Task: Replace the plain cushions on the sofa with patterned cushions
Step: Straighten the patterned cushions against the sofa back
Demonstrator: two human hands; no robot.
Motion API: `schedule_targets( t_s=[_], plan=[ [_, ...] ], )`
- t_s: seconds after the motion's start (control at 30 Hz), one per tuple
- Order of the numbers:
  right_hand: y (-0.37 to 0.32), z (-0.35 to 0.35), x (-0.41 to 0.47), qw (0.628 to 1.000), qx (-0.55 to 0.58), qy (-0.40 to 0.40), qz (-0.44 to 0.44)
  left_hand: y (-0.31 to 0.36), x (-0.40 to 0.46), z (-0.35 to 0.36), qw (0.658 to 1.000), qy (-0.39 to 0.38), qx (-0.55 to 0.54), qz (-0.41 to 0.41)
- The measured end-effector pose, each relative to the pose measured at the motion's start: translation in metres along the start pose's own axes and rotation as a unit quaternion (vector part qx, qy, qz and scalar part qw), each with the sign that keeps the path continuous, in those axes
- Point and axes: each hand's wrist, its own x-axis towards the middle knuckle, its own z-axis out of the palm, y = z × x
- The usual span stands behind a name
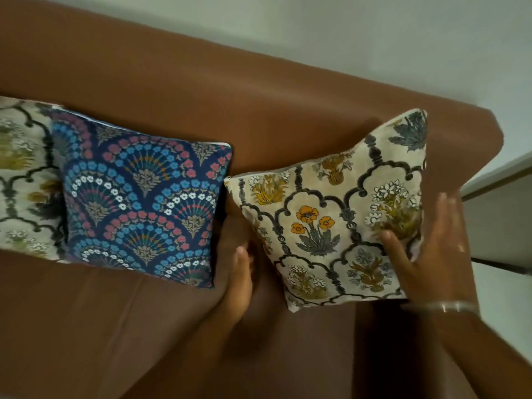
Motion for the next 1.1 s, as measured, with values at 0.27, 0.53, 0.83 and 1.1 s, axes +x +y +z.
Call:
schedule_targets(
  t_s=[0.27,0.53,0.83,1.1],
  plan=[
    [-0.148,0.116,-0.065,0.957,0.227,-0.172,-0.06,0.088,-0.016,-0.244,0.901,0.209,0.31,0.221],
    [-0.268,0.243,-0.021,0.887,0.373,-0.127,0.24,0.173,0.076,-0.373,0.933,0.069,0.315,0.161],
    [-0.302,0.226,-0.009,0.943,0.253,-0.057,0.211,0.15,0.086,-0.369,0.964,0.018,0.253,0.086],
    [-0.324,0.175,0.025,0.993,0.09,-0.042,-0.065,0.125,0.078,-0.298,0.995,-0.036,-0.091,0.001]
  ],
)
